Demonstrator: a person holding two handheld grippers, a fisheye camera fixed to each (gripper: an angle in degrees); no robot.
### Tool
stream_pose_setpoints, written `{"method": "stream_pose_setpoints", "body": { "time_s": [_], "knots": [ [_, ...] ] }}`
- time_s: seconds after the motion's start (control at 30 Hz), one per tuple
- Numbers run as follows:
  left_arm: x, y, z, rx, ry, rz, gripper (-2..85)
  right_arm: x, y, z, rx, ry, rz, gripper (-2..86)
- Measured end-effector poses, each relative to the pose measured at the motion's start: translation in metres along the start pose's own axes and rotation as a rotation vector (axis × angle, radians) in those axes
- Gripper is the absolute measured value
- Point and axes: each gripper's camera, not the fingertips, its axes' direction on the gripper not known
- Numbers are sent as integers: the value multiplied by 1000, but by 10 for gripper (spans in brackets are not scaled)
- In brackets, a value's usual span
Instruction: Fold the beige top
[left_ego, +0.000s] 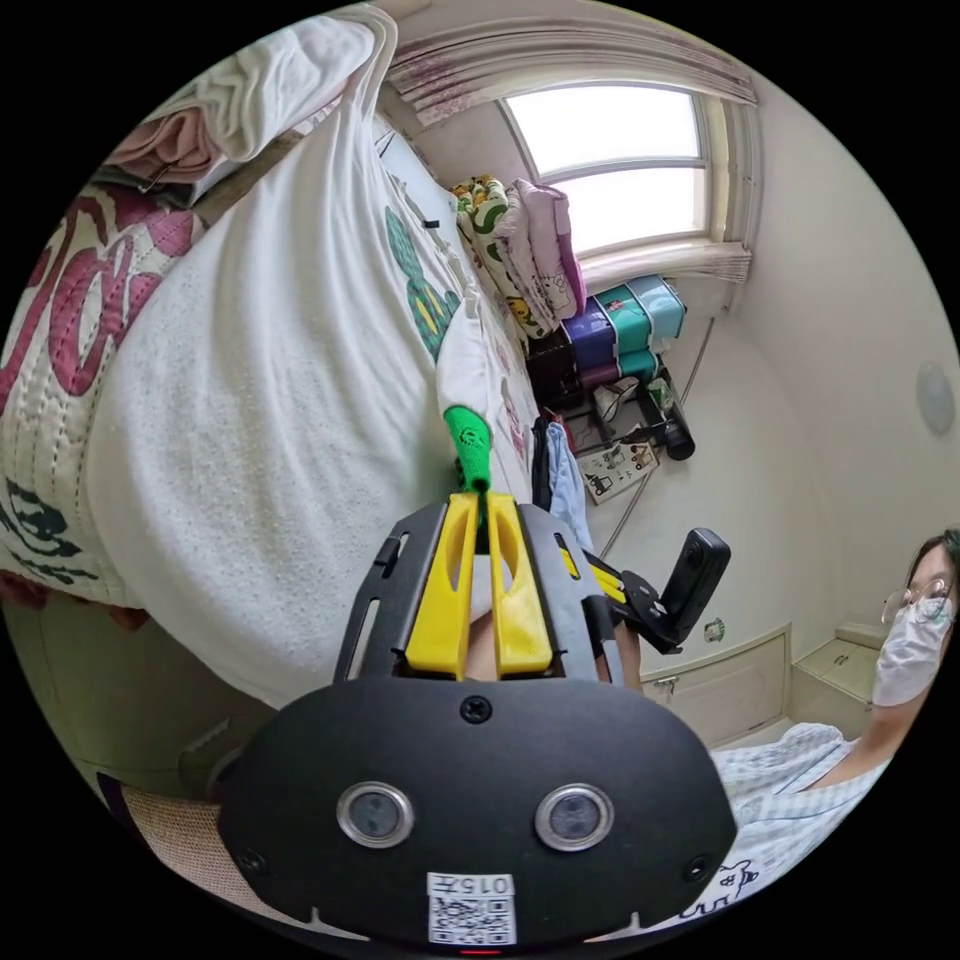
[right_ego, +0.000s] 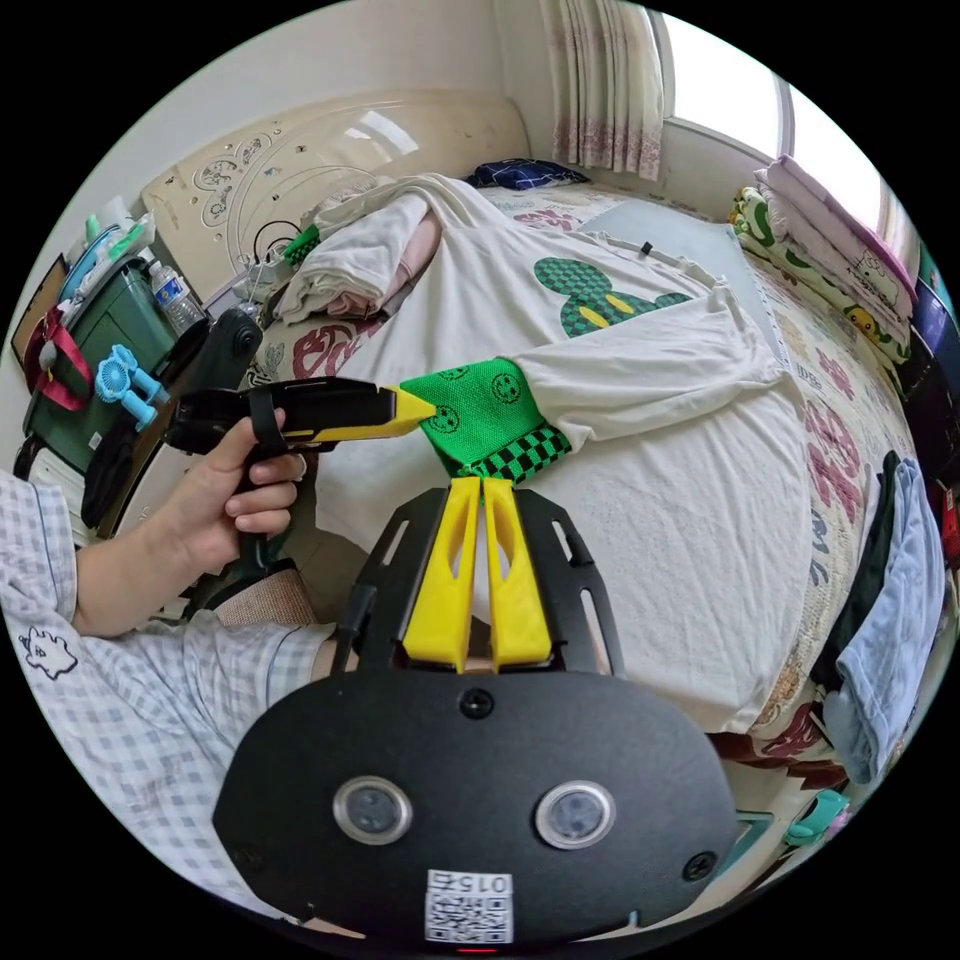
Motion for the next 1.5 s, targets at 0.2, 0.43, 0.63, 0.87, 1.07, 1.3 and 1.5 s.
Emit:
{"method": "stream_pose_setpoints", "body": {
  "time_s": [0.2, 0.43, 0.63, 0.87, 1.07, 1.3, 1.5],
  "knots": [
    [0, 0, -2, -11, -75, -11, 34, 35, -13, -21, -22, -46, 6, -3],
    [-2, -31, 0, -37, -112, 11, 76, 85, -45, -59, -34, -57, 0, 4],
    [18, -75, 17, -252, -140, 103, 52, 191, -67, -121, 22, -219, 122, 53],
    [80, -223, 28, -122, -278, 294, 60, 455, -109, -212, 295, -346, 545, 91],
    [114, -376, 186, -176, -222, 329, 81, 618, -192, -227, 422, -448, 785, 118],
    [103, -466, 352, -279, -333, 263, 110, 721, -257, -210, 451, -581, 844, 91],
    [109, -496, 394, -265, -388, 294, 19, 755, -297, -222, 461, -486, 859, 31]
  ]
}}
